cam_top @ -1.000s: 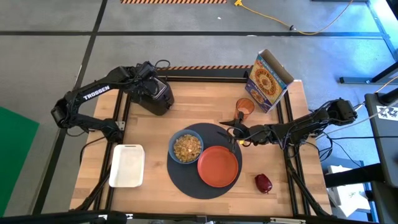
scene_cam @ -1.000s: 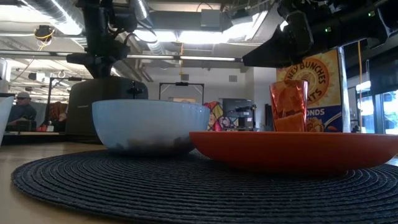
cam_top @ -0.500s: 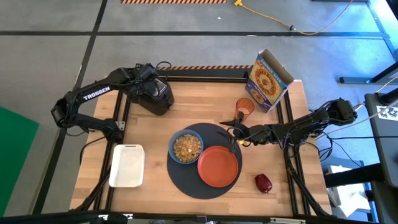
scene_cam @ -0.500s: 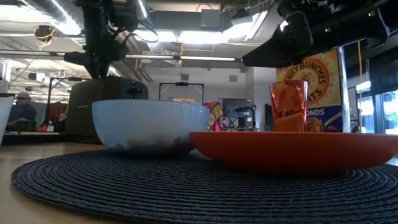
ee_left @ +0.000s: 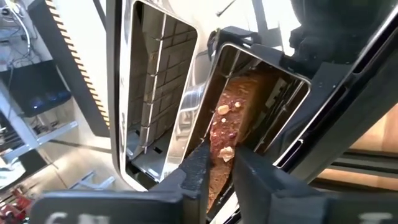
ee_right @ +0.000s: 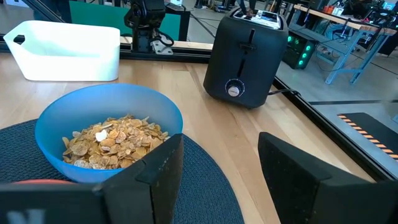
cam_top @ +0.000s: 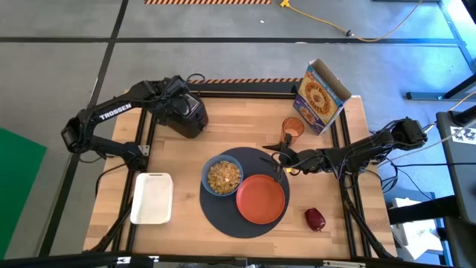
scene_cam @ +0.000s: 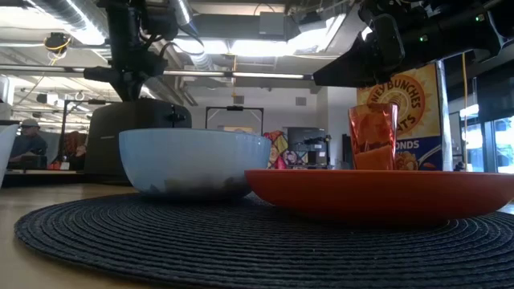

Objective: Arrange a breakfast setting
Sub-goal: Put the toasted bread on the orange plate

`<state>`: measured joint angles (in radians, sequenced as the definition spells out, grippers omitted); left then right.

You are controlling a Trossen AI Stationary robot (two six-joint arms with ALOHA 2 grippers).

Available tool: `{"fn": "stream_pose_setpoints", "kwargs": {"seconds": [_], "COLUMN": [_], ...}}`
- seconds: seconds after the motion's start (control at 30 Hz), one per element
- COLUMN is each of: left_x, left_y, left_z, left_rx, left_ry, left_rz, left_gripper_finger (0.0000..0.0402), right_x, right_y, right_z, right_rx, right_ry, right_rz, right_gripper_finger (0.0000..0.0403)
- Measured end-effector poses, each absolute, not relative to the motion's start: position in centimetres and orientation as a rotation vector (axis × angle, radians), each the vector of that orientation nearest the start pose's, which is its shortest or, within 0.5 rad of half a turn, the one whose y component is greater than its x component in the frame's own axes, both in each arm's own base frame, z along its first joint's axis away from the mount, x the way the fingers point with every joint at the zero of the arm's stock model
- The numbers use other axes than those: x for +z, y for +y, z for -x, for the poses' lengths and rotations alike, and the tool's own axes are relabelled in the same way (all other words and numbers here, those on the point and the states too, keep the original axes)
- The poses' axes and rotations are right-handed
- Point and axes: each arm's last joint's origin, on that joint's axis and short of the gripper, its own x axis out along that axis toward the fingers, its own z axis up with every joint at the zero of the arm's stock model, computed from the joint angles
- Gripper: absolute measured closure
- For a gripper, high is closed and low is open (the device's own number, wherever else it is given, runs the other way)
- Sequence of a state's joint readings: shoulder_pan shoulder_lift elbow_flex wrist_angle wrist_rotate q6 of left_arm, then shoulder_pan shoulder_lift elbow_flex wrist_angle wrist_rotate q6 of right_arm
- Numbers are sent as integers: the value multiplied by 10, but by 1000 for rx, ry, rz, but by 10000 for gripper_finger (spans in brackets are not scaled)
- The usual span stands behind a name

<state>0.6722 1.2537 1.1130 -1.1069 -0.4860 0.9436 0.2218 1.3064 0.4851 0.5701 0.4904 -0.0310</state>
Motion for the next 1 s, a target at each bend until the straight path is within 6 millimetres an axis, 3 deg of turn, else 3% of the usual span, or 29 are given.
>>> {"fn": "stream_pose_setpoints", "kwargs": {"seconds": [0.23, 0.5, 0.83, 1.0], "left_x": [291, 299, 329, 344], "left_y": [148, 142, 107, 84], "left_z": [-160, -157, -140, -126], "left_rx": [323, 383, 527, 591], "left_ry": [1675, 1682, 1482, 1318], "left_rz": [-605, -664, -714, -702], "left_gripper_finger": [378, 378, 377, 377], "right_x": [197, 197, 208, 222], "right_y": [42, 40, 37, 28], "right_z": [-249, -249, -252, -261], "right_rx": [-264, -281, -290, -209], "right_ry": [240, 239, 119, 71], "right_rz": [118, 113, 45, 15], "right_gripper_finger": [204, 204, 204, 196]}}
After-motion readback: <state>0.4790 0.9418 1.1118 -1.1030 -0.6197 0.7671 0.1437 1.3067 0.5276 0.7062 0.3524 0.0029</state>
